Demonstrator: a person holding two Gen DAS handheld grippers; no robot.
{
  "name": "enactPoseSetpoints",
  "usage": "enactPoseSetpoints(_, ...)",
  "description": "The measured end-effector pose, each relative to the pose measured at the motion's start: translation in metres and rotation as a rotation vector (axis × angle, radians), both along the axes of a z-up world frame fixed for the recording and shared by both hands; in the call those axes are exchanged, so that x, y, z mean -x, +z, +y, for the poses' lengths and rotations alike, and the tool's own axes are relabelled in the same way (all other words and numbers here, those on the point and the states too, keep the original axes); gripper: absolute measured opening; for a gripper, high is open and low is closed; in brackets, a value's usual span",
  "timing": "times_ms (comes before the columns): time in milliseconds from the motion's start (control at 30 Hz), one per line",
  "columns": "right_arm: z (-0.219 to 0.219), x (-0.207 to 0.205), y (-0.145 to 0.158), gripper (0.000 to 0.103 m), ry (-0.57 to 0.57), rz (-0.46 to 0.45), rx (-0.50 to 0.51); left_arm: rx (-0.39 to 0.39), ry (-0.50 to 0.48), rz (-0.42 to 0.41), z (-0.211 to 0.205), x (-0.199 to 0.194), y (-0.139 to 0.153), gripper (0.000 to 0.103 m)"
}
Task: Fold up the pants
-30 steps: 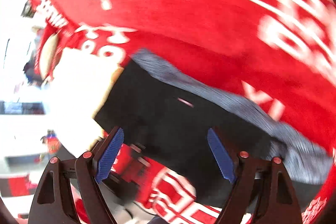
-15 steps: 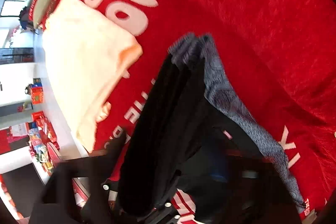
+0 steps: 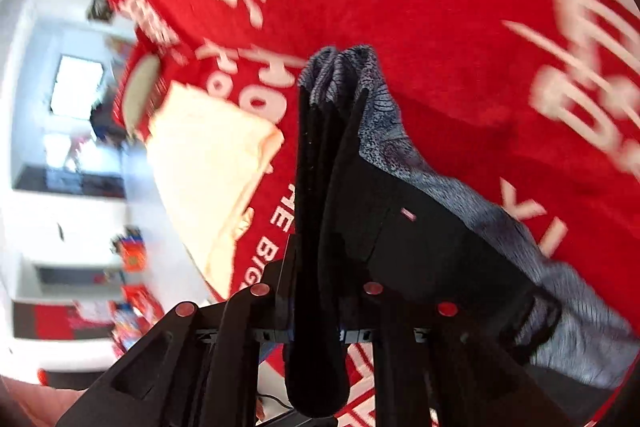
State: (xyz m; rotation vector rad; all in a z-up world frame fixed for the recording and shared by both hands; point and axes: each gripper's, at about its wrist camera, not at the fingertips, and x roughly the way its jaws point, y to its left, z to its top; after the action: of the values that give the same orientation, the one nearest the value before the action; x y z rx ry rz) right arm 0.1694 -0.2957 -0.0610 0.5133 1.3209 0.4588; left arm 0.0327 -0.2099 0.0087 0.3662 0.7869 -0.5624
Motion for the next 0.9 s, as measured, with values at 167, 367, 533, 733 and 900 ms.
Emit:
enactPoseSetpoints(167, -0.064, 0.053, 0.023, 0.015, -0.111, -0.069, -0.036, 0.068, -0.091, 0.068, -0.036, 0.026, 0.017, 0.030)
enactPoseSetpoints(367, -0.138, 0.115, 0.030, 0.015, -0.263, -0.097, -0.088, 0.128, -0.199, 0.185, -0.081, 0.057, 0.024, 0.030)
enactPoseSetpoints(533, -0.186, 0.163, 0.022, 0.015, -0.367, -0.108, -0.112, 0.151, -0.263, 0.280, -0.114, 0.085, 0.019, 0.030)
enactPoseSetpoints(733, -0.228, 0.207, -0.001, 0.015, -0.469, -0.093, -0.122, 0.097, -0.344, 0.315, -0.154, 0.120, 0.003, 0.030)
enactPoseSetpoints(900, -0.249, 0.225, -0.033, 0.015, -0.496, -0.060, -0.064, 0.004, -0.384, 0.324, -0.182, 0.143, -0.031, 0.030)
